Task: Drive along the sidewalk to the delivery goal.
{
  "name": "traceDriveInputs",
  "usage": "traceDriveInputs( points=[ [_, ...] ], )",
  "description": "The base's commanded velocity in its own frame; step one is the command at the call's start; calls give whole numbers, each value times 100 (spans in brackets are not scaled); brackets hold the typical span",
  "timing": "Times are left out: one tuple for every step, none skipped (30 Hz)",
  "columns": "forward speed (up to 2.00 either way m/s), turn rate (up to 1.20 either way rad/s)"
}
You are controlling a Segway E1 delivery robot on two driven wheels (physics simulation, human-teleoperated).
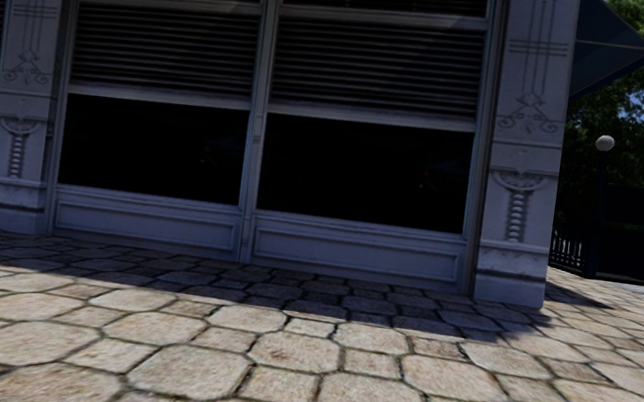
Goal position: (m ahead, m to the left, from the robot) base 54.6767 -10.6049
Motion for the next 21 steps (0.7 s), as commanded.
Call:
traceDriveInputs(
  points=[
    [70, -74],
    [70, -82],
    [70, -99],
    [70, -99],
    [70, -112],
    [70, -116],
    [70, -117],
    [70, -82],
    [70, -30],
    [70, -67],
    [70, -113],
    [70, -118],
    [70, -120],
    [70, -120],
    [70, -120],
    [70, -113],
    [70, 0],
    [70, 0],
    [70, 0],
    [70, 0],
    [70, 0]
  ],
)
